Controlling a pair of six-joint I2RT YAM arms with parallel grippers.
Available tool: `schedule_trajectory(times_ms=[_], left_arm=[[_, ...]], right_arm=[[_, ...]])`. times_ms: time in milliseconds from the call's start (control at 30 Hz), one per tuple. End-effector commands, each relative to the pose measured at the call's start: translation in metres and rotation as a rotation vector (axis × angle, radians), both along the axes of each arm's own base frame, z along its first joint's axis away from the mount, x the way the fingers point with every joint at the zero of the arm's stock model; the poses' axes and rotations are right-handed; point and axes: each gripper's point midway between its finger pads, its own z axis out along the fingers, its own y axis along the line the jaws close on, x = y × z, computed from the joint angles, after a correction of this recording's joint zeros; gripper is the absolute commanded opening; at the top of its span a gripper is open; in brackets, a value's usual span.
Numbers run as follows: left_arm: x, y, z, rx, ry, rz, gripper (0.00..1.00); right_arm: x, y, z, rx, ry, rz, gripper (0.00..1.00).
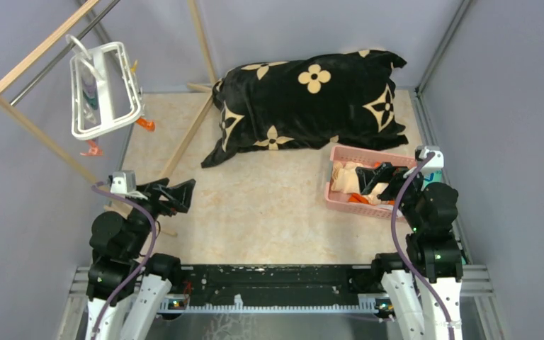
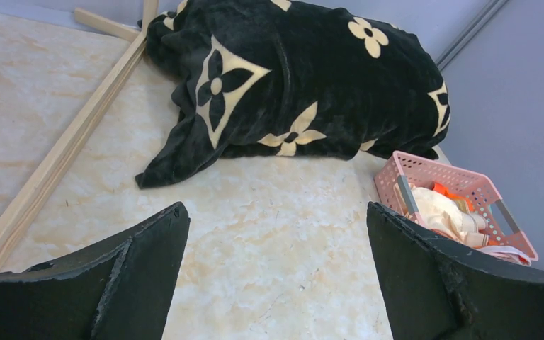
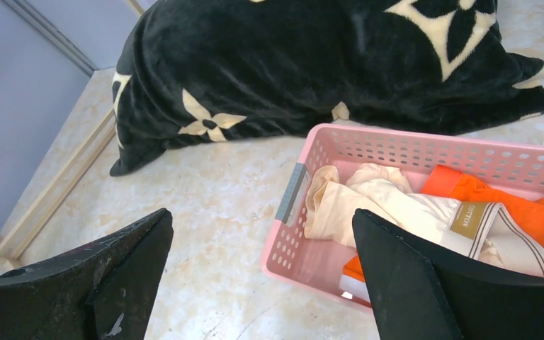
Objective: Clip the underwear to the hanger
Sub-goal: Move the hanger to the clothesline.
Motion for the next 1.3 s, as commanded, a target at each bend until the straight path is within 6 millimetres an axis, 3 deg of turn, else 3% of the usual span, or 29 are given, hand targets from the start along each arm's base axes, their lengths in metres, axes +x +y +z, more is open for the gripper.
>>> schedule_trajectory(times_ms=[0, 133, 333, 500, 900, 1100, 1267], left_arm=[[-0.005, 0.002, 0.012, 0.004, -0.028, 0.006, 1.0], [-0.006, 0.004, 0.015, 0.015, -0.032, 0.007, 1.0], [-0.015, -0.033, 0.016, 0.075, -0.01, -0.226, 1.0], [-0.008, -0.04, 0.014, 0.103, 0.02, -0.271, 1.0], [0.019, -0.057, 0.055, 0.106, -0.022, -0.346, 1.0], [0.032, -0.069, 0.043, 0.132, 0.013, -0.406, 1.0], [0.033, -0.093, 0.032, 0.216, 0.032, -0.495, 1.0]], right_arm=[[0.003, -0.004, 0.01, -0.009, -0.044, -0.021, 0.99], [0.005, -0.003, 0.01, -0.009, -0.044, -0.016, 0.99], [0.004, 0.0, 0.01, -0.021, -0.06, 0.006, 0.99], [0.004, 0.002, 0.008, -0.019, -0.065, 0.019, 0.99], [0.009, 0.007, 0.002, 0.002, -0.065, 0.039, 0.99], [0.012, 0.008, -0.002, 0.009, -0.054, 0.047, 0.99], [0.013, 0.009, -0.004, 0.003, -0.045, 0.052, 0.99]])
